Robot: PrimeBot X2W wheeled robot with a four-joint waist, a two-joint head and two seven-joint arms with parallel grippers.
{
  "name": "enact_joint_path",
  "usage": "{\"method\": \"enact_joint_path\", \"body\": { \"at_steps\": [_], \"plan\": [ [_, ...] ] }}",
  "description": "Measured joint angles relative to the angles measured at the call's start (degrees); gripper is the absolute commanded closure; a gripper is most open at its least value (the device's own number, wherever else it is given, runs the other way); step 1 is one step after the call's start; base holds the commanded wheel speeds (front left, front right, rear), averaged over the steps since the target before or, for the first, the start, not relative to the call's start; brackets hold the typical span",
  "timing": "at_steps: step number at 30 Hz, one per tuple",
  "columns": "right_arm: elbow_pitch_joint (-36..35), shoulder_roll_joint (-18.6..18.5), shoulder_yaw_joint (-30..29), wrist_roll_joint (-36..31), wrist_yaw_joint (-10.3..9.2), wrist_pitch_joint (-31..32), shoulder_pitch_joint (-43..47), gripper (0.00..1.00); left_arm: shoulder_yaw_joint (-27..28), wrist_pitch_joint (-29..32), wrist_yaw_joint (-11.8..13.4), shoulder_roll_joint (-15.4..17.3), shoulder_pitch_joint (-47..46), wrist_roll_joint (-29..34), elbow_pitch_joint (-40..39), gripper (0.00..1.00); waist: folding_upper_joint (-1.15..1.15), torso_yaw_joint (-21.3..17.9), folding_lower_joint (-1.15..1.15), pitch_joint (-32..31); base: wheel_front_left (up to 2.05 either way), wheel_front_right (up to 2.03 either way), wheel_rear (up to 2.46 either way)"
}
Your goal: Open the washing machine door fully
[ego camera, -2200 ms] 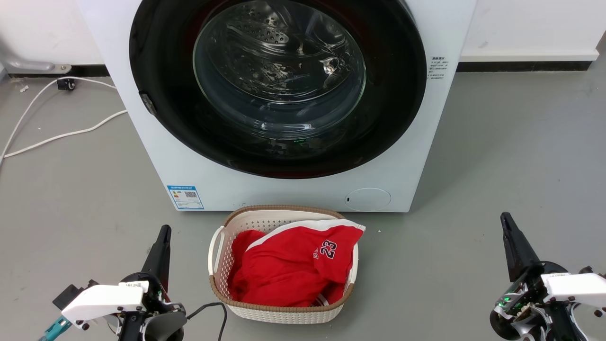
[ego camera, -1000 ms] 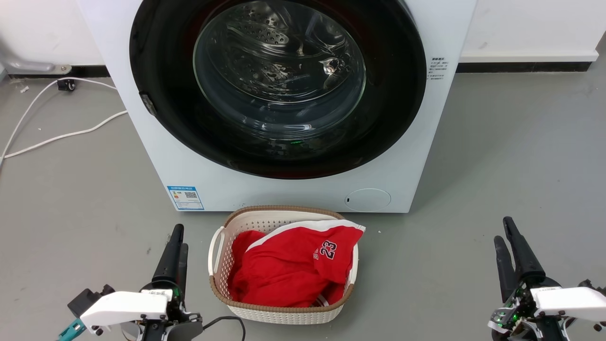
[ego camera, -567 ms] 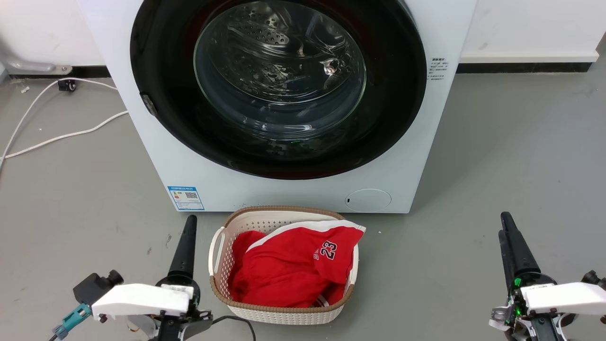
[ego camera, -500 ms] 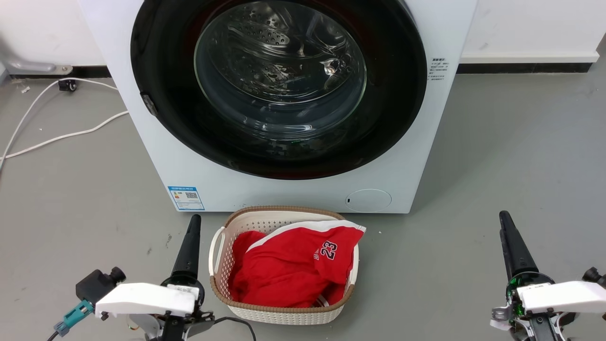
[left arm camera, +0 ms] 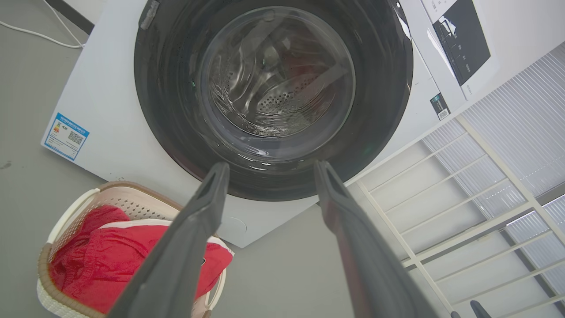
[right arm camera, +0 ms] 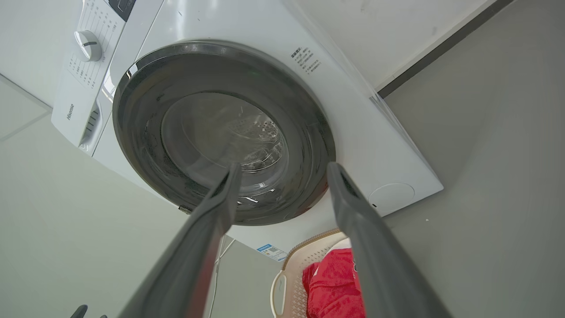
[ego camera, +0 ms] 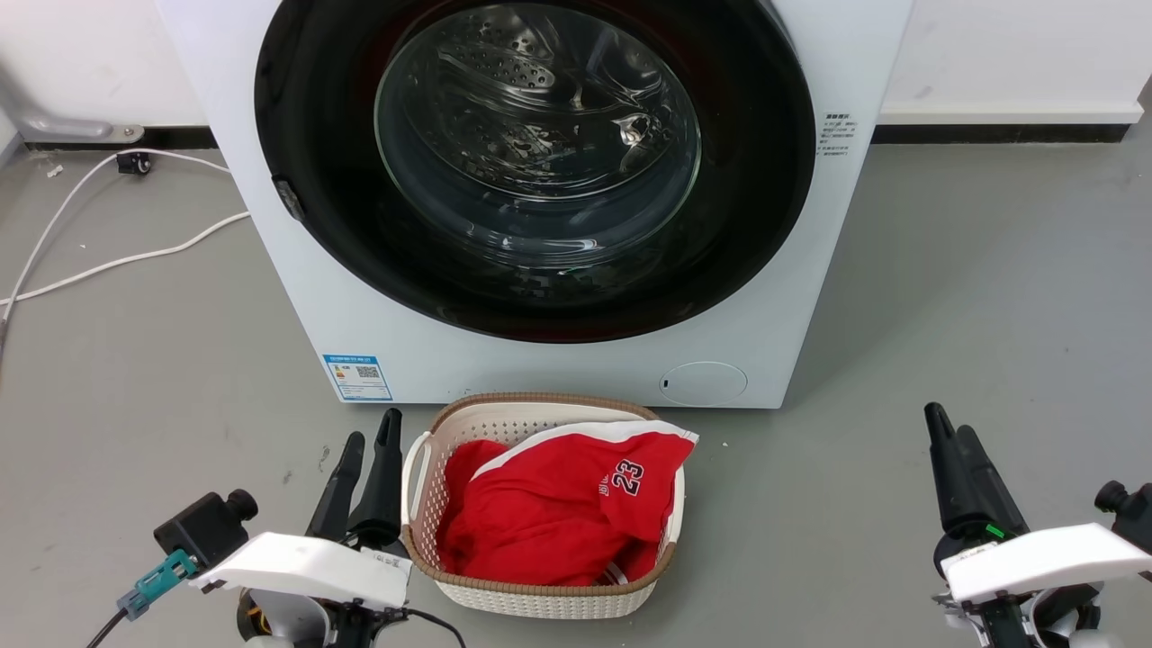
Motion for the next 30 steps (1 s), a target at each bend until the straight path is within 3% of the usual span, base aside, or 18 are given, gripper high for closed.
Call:
{"method": "enact_joint_path", "body": {
  "at_steps": [18,30],
  "plan": [
    [-2.6,0.97,-0.64,-19.39,0.04,2.67,0.59,0.0,-2.93,-3.2,0.09,2.03,-0.14,20.23,0.14,0.0,0.0,0.27,0.0,-0.18,0.0,0.0,0.0],
    [-5.27,2.03,-1.67,-27.72,0.04,3.67,2.02,0.0,-4.85,-4.78,1.31,2.89,-1.01,28.29,0.74,0.0,0.0,0.19,0.0,-0.21,0.0,0.0,0.0]
  ]
}}
